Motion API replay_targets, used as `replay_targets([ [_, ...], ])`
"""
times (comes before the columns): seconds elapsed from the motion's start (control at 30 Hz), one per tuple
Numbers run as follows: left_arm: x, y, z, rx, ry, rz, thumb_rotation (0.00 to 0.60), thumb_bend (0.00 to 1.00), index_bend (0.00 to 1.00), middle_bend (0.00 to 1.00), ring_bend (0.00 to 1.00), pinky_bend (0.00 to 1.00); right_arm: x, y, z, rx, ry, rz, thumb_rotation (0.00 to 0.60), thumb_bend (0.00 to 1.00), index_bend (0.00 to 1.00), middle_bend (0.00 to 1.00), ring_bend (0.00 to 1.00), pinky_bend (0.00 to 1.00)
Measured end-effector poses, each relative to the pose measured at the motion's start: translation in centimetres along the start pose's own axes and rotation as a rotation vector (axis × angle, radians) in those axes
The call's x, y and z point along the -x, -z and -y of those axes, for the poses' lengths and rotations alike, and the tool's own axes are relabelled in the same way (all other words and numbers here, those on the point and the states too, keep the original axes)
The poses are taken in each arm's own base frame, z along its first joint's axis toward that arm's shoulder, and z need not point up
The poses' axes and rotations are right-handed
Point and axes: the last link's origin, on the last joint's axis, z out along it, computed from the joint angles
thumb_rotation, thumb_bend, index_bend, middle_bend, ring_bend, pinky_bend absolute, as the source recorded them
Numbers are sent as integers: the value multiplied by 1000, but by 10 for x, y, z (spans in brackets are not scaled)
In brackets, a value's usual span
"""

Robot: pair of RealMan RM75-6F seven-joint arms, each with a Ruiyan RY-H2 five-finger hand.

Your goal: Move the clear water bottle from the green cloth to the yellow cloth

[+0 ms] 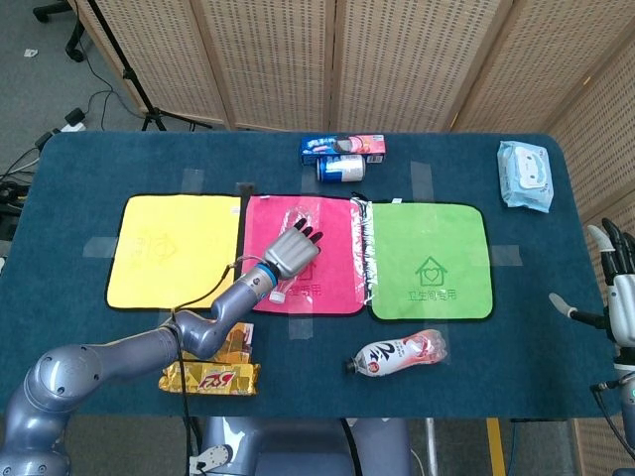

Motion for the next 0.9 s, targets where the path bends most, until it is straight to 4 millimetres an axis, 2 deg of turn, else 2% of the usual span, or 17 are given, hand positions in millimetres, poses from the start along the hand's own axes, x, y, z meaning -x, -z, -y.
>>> replay_targets([
  [0.4,3,8,10,-50,-169,78,600,1000,543,276,171,133,-1,0,0,3,-3,-4,600,0,0,0,0,0],
  [0.9,1,32,49,-174,-413,144,600,1000,547,276,171,133,1,0,1,6,-2,3,600,0,0,0,0,0],
])
